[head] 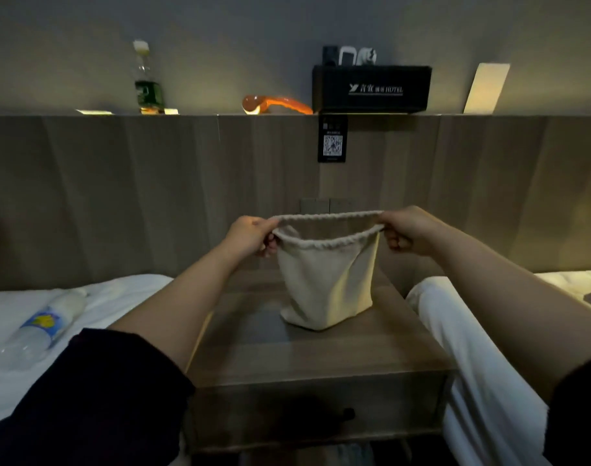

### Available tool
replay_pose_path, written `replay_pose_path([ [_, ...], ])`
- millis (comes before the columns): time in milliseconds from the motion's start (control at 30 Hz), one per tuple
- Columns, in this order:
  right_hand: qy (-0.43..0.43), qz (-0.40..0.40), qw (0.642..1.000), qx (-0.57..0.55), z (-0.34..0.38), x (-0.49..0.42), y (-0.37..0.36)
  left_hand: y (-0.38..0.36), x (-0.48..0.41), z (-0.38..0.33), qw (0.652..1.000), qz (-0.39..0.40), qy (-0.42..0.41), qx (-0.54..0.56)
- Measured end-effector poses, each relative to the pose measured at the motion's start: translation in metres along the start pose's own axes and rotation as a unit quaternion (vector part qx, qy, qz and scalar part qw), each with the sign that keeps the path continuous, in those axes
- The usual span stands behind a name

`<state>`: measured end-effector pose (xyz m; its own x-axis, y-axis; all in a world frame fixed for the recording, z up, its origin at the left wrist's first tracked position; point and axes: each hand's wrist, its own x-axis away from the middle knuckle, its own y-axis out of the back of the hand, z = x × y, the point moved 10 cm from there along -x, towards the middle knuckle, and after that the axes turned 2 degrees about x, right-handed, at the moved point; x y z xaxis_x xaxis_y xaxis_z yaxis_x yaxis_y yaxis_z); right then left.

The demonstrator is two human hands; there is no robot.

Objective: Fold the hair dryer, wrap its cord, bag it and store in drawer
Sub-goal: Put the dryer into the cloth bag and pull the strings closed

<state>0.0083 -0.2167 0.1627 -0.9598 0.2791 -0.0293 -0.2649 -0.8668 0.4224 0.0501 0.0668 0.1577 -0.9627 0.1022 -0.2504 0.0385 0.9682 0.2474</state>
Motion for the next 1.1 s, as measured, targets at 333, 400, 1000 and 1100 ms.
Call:
replay_pose_path([
  [333,0.014,0.018,0.998,0.065,0.037,-0.005,0.002,0.006,-0.017,-0.01,0.988,-0.039,0.093,0.12],
  [400,0.013,0.085,0.996,-0.003,0.041,0.005,-0.01,0.0,-0.017,-0.004,0.981,-0.01,0.122,0.151],
  [1000,0.14,-0.254,0.95,0.115,0.034,-0.007,0.026,0.006,-0.007,0.008,0.883,-0.041,0.148,0.444],
  [1100,0.319,-0.131,0.901,0.264,0.082,0.023,-0.043,0.0,-0.006,0.005,0.888,-0.04,0.154,0.432],
])
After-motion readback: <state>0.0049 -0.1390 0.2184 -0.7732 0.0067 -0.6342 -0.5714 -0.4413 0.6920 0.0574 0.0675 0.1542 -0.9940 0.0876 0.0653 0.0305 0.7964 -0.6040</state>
